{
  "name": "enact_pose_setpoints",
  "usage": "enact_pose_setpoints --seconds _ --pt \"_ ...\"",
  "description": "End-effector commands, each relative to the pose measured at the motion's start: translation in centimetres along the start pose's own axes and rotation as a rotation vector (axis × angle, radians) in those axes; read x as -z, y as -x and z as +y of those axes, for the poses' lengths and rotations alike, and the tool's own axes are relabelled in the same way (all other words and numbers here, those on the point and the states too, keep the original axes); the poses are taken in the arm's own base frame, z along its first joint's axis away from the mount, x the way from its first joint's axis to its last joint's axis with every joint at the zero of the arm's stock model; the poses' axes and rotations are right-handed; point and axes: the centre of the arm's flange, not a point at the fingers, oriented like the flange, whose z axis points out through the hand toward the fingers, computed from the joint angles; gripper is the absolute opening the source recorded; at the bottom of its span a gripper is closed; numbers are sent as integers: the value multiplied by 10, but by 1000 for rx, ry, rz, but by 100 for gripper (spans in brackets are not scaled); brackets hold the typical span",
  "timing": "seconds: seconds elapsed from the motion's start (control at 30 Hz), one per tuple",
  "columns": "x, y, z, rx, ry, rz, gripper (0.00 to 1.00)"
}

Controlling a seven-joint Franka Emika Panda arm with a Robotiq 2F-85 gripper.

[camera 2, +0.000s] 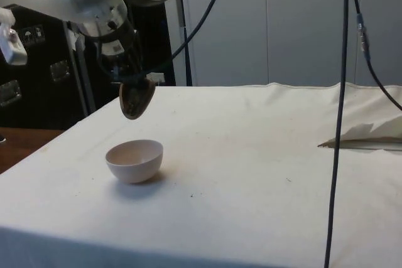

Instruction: Pour the coffee beans from the cup into the bowl.

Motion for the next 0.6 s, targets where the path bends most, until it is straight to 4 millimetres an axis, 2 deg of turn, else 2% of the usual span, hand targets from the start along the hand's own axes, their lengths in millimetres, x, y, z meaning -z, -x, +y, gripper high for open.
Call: enact_pose_setpoints --seconds 0.0,0.57 --pt "1 -1 -4 -2 21 -1 0" --pt "10 0 -22 -11 147 24 0"
